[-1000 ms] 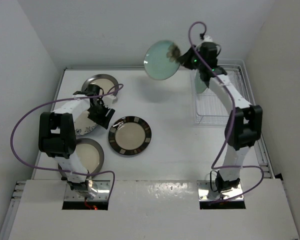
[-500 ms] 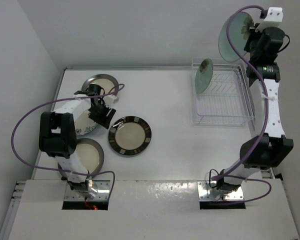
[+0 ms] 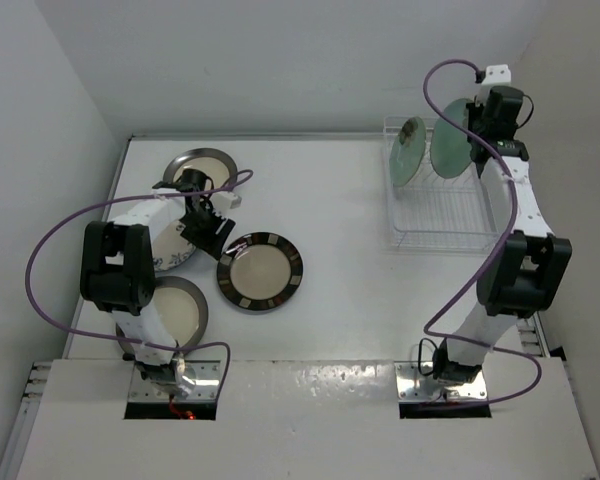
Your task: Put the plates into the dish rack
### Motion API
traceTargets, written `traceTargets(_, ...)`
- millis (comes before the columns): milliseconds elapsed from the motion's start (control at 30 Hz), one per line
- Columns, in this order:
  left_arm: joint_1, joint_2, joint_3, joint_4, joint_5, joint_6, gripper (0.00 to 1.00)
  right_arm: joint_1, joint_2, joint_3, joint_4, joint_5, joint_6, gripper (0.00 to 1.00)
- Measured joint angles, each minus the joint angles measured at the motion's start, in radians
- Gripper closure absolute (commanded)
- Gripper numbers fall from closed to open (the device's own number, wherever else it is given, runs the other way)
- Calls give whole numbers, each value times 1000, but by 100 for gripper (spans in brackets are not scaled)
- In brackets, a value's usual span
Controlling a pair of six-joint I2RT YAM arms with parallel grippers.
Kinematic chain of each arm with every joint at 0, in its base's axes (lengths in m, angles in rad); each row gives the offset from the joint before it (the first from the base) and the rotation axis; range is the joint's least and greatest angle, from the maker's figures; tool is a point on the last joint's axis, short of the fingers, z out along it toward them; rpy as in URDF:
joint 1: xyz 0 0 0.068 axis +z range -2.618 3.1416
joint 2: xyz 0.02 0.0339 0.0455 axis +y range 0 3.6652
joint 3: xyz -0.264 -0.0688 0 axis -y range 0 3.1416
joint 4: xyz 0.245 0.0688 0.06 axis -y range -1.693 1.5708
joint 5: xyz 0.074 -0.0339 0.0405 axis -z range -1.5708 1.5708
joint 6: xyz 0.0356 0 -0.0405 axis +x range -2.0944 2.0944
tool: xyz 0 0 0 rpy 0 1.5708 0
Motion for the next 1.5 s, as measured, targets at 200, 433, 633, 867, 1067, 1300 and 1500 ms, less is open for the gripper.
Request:
traceTargets(200, 0, 0, 0, -1, -2, 0, 33, 27, 74, -11, 8, 11, -12, 100)
traceTargets(433, 0, 0, 0, 0, -5, 0, 33, 65, 114, -10, 77, 65, -41, 100)
traceTargets(633, 0, 0, 0, 0, -10, 0, 33, 83, 118, -5, 98, 98, -49, 100)
traceTargets(867, 0, 0, 0, 0, -13, 0, 33, 97, 120, 28, 111, 137, -60, 100)
traceTargets(1067, 0, 0, 0, 0, -13, 0, 33, 105, 120, 29, 120, 163, -70, 100)
traceTargets(1300, 0, 0, 0, 0, -14, 0, 33, 107, 120, 26, 117, 182, -6, 100)
traceTargets(1500, 0, 6, 0, -2, -14, 0, 33, 109, 120, 20, 115, 188, 53, 100)
